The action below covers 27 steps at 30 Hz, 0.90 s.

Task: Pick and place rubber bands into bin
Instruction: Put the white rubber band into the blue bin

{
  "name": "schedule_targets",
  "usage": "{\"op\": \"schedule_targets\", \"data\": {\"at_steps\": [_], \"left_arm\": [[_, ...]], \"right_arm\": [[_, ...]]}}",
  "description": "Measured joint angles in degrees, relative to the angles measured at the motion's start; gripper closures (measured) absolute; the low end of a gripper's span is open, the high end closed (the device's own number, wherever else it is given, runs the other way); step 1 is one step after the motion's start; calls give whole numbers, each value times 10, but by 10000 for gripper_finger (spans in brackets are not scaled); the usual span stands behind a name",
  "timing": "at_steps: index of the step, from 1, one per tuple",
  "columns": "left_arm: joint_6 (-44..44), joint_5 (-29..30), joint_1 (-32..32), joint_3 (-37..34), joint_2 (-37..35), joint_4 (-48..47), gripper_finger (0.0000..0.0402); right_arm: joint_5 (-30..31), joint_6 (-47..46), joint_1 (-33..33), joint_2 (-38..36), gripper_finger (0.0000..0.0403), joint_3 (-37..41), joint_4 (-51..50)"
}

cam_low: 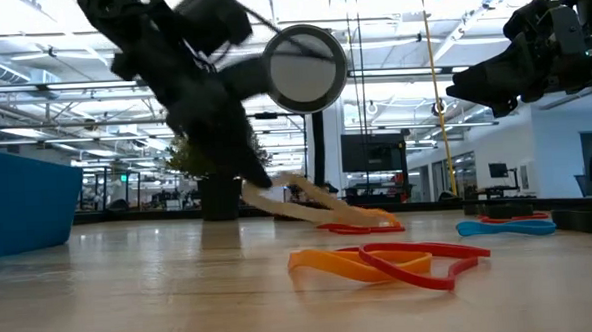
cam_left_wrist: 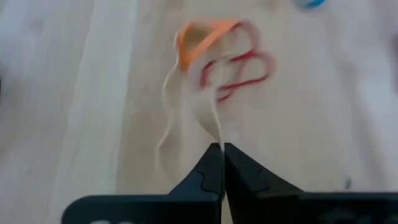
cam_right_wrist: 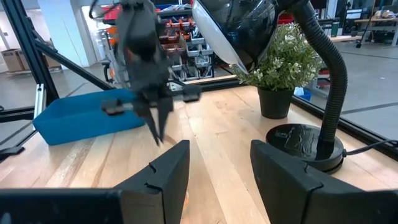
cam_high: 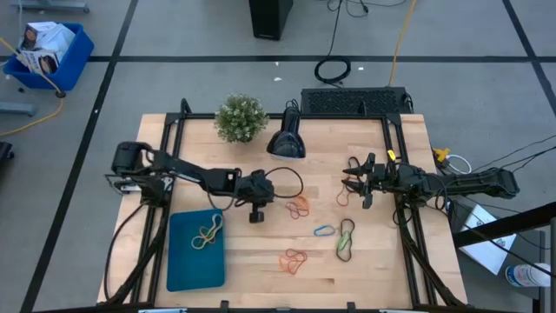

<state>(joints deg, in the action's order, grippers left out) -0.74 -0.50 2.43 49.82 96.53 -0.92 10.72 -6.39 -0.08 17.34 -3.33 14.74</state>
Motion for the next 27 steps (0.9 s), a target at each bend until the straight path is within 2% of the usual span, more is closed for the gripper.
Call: {"op": "schedule_targets", "data": {"at_steps": [4, 9, 13, 20, 24, 27], "left_arm": [[-10, -1, 18, 0, -69, -41, 384], [-23, -1, 47, 0, -174, -112, 395], [-66, -1, 74, 0, -262, -170, 385], [-140, 1, 126, 1, -400, -264, 391], [-209, 0, 157, 1, -456, -324, 386], [-256, -27, 178, 1, -483, -381, 395]], "right_arm": [[0, 0, 0, 0, 238, 0, 0], [0, 0, 0, 0, 238, 0, 1], [0, 0, 0, 0, 238, 0, 4], [0, -1, 0, 0, 238, 0, 4], [0, -10, 0, 0, 238, 0, 4], [0, -17, 0, 0, 238, 0, 4]]}}
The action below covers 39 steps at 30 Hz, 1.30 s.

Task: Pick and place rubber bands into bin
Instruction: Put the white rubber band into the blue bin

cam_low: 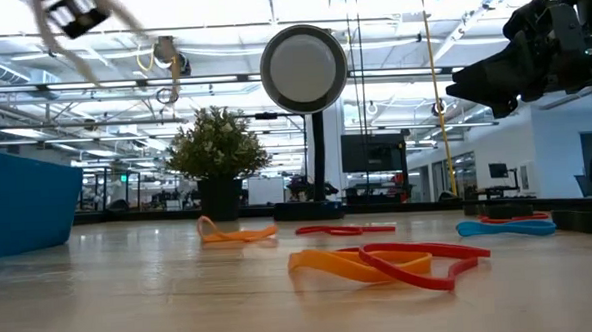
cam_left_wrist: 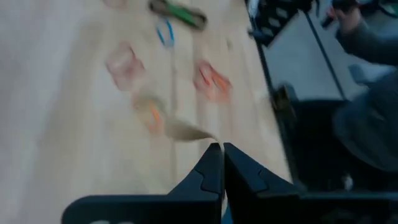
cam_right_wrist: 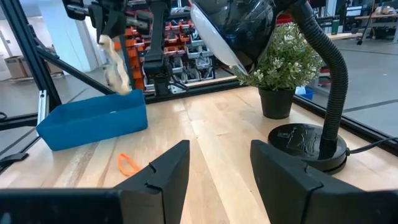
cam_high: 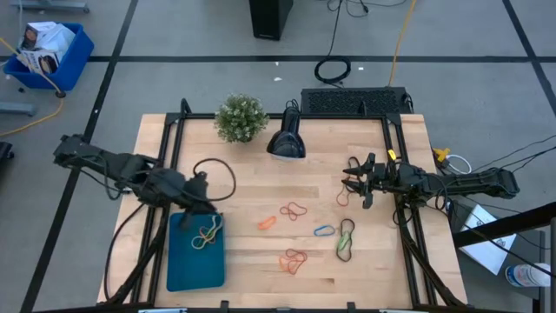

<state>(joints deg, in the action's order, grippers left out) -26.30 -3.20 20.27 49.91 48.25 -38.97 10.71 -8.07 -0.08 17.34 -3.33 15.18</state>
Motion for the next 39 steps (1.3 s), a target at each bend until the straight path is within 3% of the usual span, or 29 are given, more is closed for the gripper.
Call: {"op": "schedule_targets", "data": {"at_steps": [6, 11, 17, 31, 39], "left_arm": [[-139, -30, 46, 0, -11, -81, 384], [-218, -9, 70, 0, 10, -106, 395], [-212, 33, 84, 0, 61, -108, 387], [-204, 14, 84, 0, 208, -126, 395], [-219, 16, 84, 0, 245, -118, 370]], "right_arm": [[1, -1, 0, 0, 238, 0, 0], [1, 0, 0, 0, 238, 0, 0], [1, 1, 0, 0, 238, 0, 3], [0, 2, 0, 0, 238, 0, 2], [0, 2, 0, 0, 238, 0, 0]]}}
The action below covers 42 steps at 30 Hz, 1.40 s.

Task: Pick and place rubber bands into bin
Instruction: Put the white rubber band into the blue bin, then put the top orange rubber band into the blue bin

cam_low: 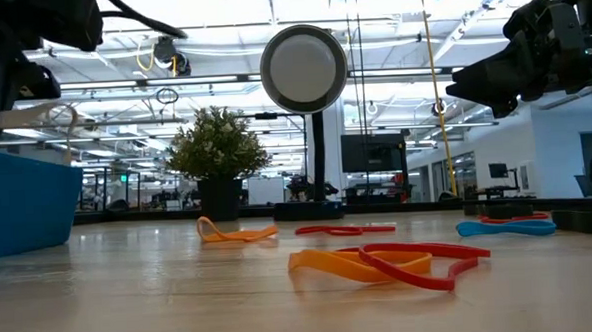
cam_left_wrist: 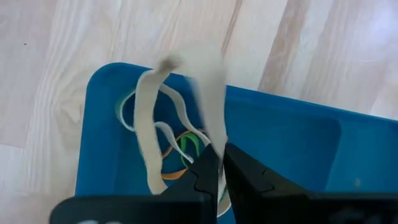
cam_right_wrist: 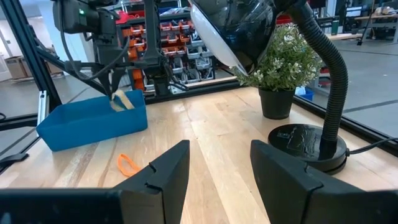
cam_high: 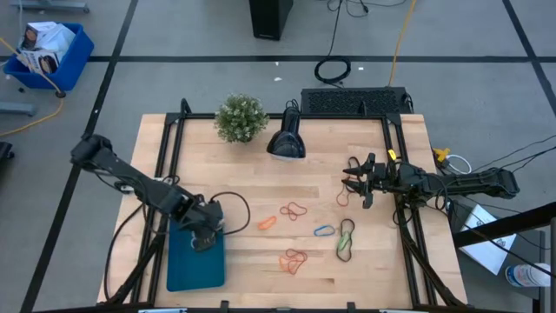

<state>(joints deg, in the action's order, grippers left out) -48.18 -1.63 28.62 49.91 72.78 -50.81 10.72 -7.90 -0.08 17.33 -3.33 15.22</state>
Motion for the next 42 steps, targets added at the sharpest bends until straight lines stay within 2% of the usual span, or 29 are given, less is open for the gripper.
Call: {"op": "schedule_targets", "data": {"at_steps": [10, 17, 20, 28, 37, 42], "left_arm": [[-4, 6, 0, 0, 11, 6, 395], [-29, -68, 14, 0, 11, 3, 345], [-48, -73, 21, 0, 11, 0, 326], [-48, -104, 29, 0, 11, 0, 314], [-40, -82, 21, 0, 11, 6, 314], [39, -55, -8, 0, 11, 95, 314]], "right_arm": [[0, 0, 0, 0, 238, 0, -1], [0, 0, 0, 0, 238, 0, -5], [0, 0, 0, 0, 238, 0, -5], [0, 0, 0, 0, 238, 0, -3], [0, 0, 0, 0, 238, 0, -2], [0, 0, 0, 0, 238, 0, -2]]}}
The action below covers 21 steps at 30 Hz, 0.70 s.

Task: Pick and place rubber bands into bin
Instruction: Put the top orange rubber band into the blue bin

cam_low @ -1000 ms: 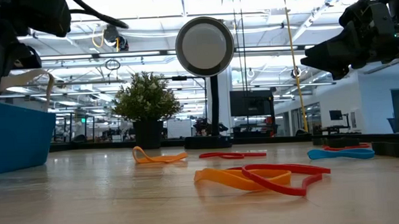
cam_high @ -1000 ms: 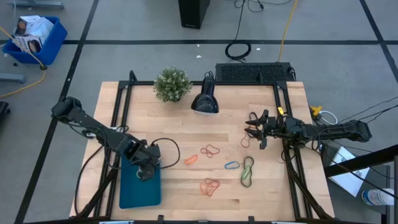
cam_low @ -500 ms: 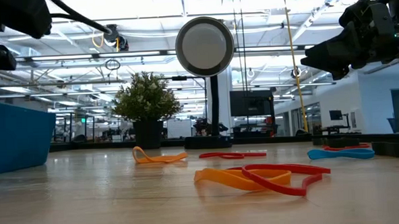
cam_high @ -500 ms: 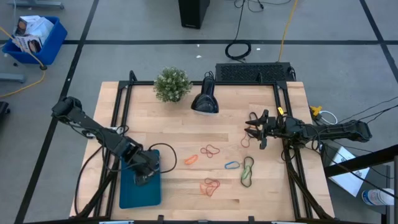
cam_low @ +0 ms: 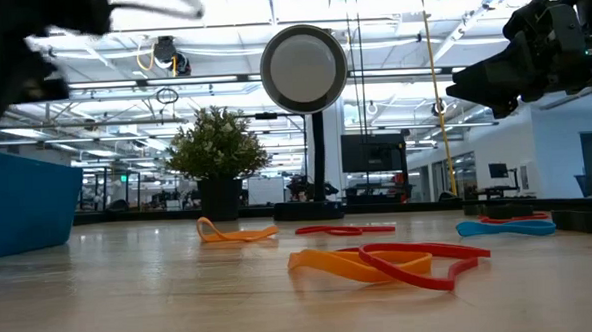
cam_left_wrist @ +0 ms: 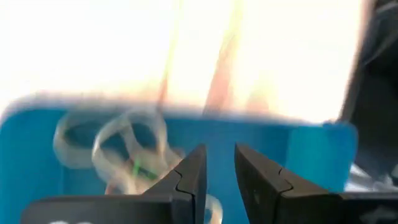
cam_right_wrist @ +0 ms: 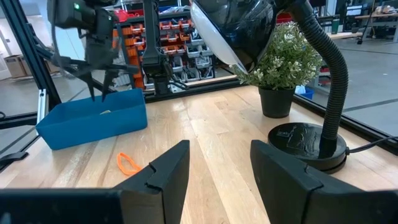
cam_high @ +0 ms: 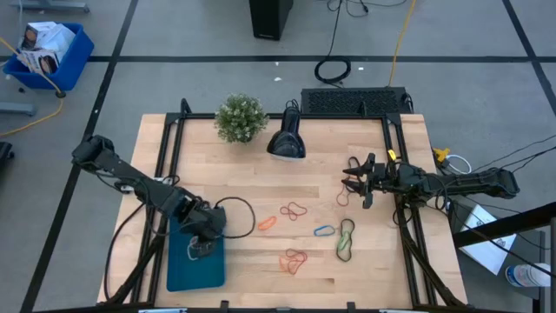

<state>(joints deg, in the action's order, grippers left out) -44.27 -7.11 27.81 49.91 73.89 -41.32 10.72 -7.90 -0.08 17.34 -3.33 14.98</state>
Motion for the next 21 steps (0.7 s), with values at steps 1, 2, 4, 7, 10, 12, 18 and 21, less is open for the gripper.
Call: {"op": "schedule_targets", "data": {"at_steps": [1, 2, 4, 7, 10, 12, 18, 21], "left_arm": [[25, 8, -6, 0, 0, 31, 314], [54, 14, -13, 0, 0, 62, 314], [122, 28, -26, 0, 0, 126, 314], [230, 54, -43, 0, 0, 212, 314], [316, 94, -57, 0, 0, 250, 314], [359, 123, -66, 0, 1, 251, 314], [420, 153, -95, 1, 52, 281, 314], [454, 149, -100, -1, 92, 287, 314]], "right_arm": [[0, 0, 0, 0, 238, 0, 0], [0, 0, 0, 0, 238, 0, 0], [0, 0, 0, 0, 238, 0, 0], [0, 0, 0, 0, 238, 0, 2], [0, 0, 0, 0, 238, 0, 2], [0, 0, 0, 0, 238, 0, 1], [0, 0, 0, 0, 238, 0, 0], [0, 0, 0, 0, 238, 0, -1]]}}
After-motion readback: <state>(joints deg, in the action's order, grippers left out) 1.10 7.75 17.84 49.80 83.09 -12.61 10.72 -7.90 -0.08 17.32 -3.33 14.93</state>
